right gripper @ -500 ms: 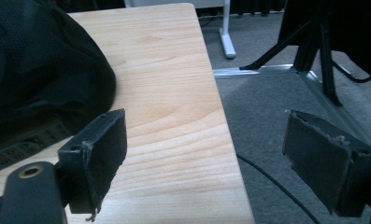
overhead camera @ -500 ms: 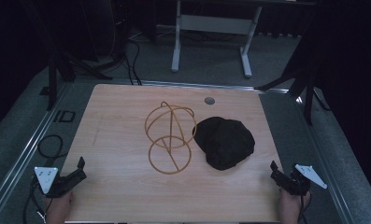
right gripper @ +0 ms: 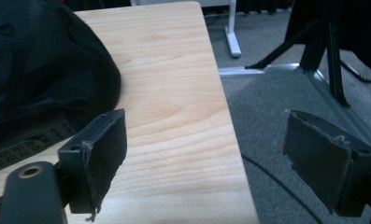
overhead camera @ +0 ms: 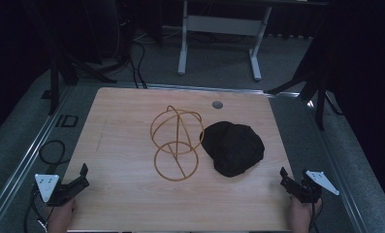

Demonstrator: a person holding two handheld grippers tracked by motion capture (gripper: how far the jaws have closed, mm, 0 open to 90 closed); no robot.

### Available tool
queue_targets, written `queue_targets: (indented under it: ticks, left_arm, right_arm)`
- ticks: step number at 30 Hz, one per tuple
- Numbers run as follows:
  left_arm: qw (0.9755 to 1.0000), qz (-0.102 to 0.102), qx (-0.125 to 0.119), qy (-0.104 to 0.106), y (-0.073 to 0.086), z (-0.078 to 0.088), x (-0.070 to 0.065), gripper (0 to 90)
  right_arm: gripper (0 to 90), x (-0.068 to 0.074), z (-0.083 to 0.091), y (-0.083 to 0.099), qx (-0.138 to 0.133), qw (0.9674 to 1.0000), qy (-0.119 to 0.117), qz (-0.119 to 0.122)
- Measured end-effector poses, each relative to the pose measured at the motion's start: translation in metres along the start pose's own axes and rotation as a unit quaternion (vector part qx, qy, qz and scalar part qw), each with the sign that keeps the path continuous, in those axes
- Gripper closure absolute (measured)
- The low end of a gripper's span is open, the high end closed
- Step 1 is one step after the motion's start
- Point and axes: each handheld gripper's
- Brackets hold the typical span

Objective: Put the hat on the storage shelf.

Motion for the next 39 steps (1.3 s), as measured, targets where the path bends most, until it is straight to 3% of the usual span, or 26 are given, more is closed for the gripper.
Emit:
queue_targets:
  ticks: [2, 5, 6, 7, 13, 16, 19, 25, 31, 33, 34, 35, 37, 39]
  left_arm:
    - [1.0000, 0.000, 0.000, 0.001, 0.000, 0.000, 0.000, 0.6]
    - [1.0000, 0.000, 0.000, 0.002, 0.000, 0.000, 0.000, 0.6]
    - [1.0000, 0.000, 0.000, 0.002, 0.000, 0.000, 0.000, 0.6]
    - [1.0000, 0.001, 0.000, 0.002, 0.000, 0.000, 0.000, 0.6]
    - [1.0000, 0.001, 0.000, 0.003, 0.000, 0.000, 0.000, 0.6]
    - [1.0000, 0.001, 0.000, 0.004, 0.000, 0.000, 0.000, 0.6]
    - [1.0000, 0.001, -0.001, 0.004, 0.000, 0.000, 0.000, 0.6]
    - [1.0000, 0.002, -0.001, 0.006, 0.000, 0.000, 0.000, 0.6]
    - [1.0000, 0.003, 0.000, 0.007, 0.000, 0.000, 0.000, 0.6]
    - [1.0000, 0.003, 0.000, 0.007, 0.000, 0.000, 0.000, 0.6]
    - [1.0000, 0.003, 0.000, 0.007, 0.000, 0.000, 0.000, 0.6]
    - [1.0000, 0.002, 0.000, 0.007, 0.000, 0.000, 0.000, 0.6]
    - [1.0000, 0.003, 0.000, 0.007, 0.000, 0.000, 0.000, 0.6]
    - [1.0000, 0.004, 0.000, 0.007, 0.000, 0.000, -0.001, 0.6]
  right_arm:
    - [13.0, 0.001, -0.001, 0.000, 0.000, 0.9999, -0.009, 0.013]
    - [13.2, 0.002, -0.005, -0.005, 0.030, 0.9984, -0.042, 0.022]
    - [13.2, 0.002, -0.005, -0.005, 0.030, 0.9984, -0.042, 0.022]
    - [13.3, 0.005, -0.003, -0.009, 0.035, 0.9971, -0.064, 0.025]
    - [13.3, 0.022, 0.007, -0.032, 0.037, 0.9893, -0.136, 0.040]
    - [13.3, 0.033, 0.012, -0.045, 0.034, 0.9840, -0.160, 0.071]
    - [13.1, 0.042, 0.014, -0.057, 0.037, 0.9775, -0.183, 0.098]
    - [12.9, 0.057, 0.014, -0.071, 0.051, 0.9649, -0.223, 0.128]
    - [11.5, 0.074, 0.012, -0.078, 0.077, 0.9471, -0.278, 0.140]
    - [11.4, 0.080, 0.010, -0.080, 0.081, 0.9440, -0.284, 0.148]
    - [11.4, 0.080, 0.010, -0.080, 0.081, 0.9440, -0.284, 0.148]
    - [10.7, 0.085, 0.009, -0.083, 0.088, 0.9354, -0.305, 0.156]
    - [10.8, 0.091, 0.006, -0.084, 0.098, 0.9294, -0.316, 0.164]
    - [10.8, 0.097, 0.000, -0.084, 0.112, 0.9257, -0.311, 0.183]
Point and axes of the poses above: each handheld gripper's, and its own axes: z roughly backward along the jaws, y roughly out of its underside, x roughly to its left, and after that the axes turned 14 degrees about -z, right-handed
